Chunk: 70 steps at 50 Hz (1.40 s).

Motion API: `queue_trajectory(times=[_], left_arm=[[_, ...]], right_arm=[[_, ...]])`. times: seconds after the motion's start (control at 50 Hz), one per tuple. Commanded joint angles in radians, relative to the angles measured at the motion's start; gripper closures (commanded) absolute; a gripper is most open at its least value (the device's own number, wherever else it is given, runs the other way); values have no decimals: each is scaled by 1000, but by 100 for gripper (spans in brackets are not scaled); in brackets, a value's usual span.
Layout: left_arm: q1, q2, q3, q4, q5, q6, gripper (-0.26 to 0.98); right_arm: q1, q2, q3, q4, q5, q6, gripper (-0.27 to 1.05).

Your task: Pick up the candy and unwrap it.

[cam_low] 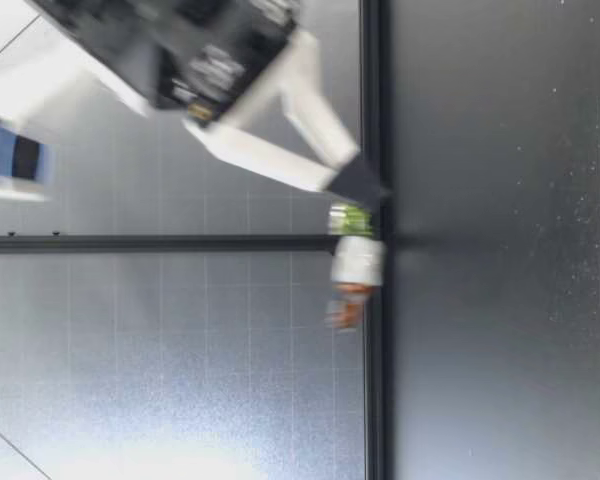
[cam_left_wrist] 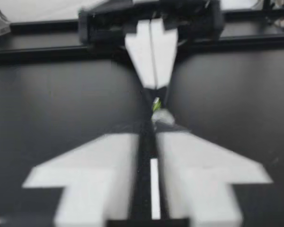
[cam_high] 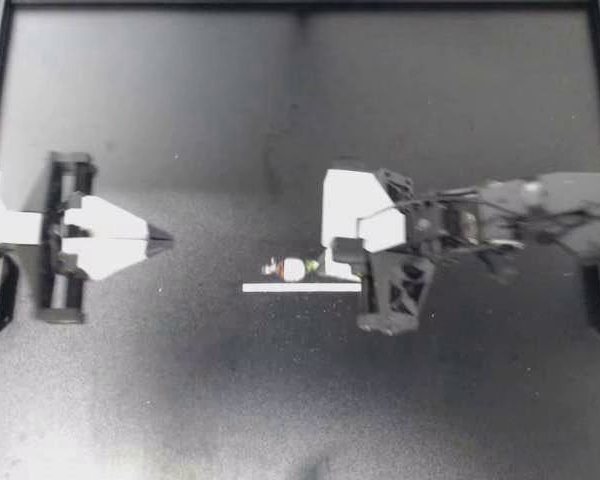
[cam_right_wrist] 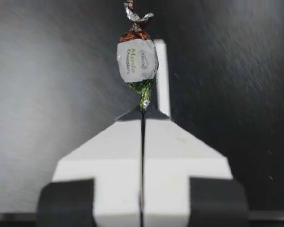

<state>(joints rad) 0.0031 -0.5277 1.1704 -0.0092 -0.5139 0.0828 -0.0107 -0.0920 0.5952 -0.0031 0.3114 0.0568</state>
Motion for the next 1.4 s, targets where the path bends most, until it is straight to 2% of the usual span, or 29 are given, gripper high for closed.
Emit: queue_trajectory(times=[0.0, 0.16, 0.22, 0.56, 1.26, 1.38], left_arm=[[3, 46, -49, -2, -14, 0, 46], [-2, 137, -110, -2, -14, -9, 22], [-8, 164, -130, 2, -12, -6, 19], [-21, 241, -190, 3, -17, 8, 19], [-29, 273, -218, 5, -49, 8, 20], [-29, 284, -225, 5, -49, 5, 24]], right_arm=[[20, -57, -3, 0, -21, 12, 99], [21, -89, 12, 0, -28, 54, 99], [21, -95, 14, -2, -34, 64, 99], [6, -87, 9, -2, -81, 69, 99], [-8, -77, 9, -2, -118, 69, 99], [-8, -71, 9, -2, -123, 71, 99]])
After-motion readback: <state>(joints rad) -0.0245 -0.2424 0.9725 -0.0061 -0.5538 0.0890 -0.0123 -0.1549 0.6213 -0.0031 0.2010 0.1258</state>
